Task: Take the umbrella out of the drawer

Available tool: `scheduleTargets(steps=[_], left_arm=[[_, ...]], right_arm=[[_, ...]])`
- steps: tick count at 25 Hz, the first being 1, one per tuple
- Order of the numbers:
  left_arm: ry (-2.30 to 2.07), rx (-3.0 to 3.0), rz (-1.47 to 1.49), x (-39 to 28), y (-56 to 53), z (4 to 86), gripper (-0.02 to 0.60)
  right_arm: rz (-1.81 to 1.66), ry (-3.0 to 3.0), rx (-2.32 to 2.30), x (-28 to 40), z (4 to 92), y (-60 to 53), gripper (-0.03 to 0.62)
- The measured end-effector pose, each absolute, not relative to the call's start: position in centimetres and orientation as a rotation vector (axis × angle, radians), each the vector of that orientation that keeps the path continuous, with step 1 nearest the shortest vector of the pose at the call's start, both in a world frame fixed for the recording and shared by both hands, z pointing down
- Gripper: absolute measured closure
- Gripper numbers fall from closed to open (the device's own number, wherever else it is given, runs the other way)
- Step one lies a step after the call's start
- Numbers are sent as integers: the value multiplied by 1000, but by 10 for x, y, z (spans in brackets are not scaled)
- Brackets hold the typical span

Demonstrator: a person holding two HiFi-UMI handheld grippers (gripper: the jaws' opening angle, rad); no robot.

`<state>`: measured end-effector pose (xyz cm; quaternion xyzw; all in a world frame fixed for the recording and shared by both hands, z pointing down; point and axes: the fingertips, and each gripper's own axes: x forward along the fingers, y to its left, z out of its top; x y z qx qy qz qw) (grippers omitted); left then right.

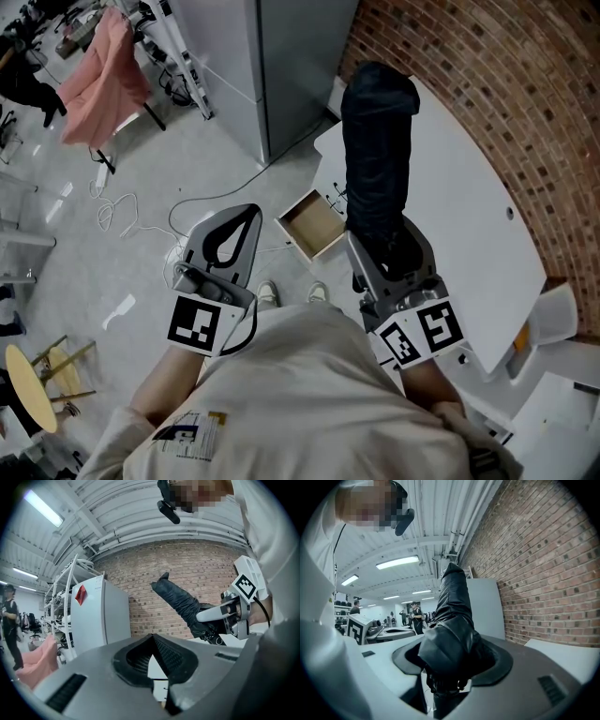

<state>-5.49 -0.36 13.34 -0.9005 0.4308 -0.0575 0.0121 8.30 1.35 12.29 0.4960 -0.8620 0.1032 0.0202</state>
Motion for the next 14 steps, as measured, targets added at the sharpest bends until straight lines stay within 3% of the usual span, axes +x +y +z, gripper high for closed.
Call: scheduleTargets(steps=[14], left_arm=[[1322, -2818, -205, -52, -7, 138, 574]], right_arm=[[308, -2671, 1534, 81, 122, 10, 341]])
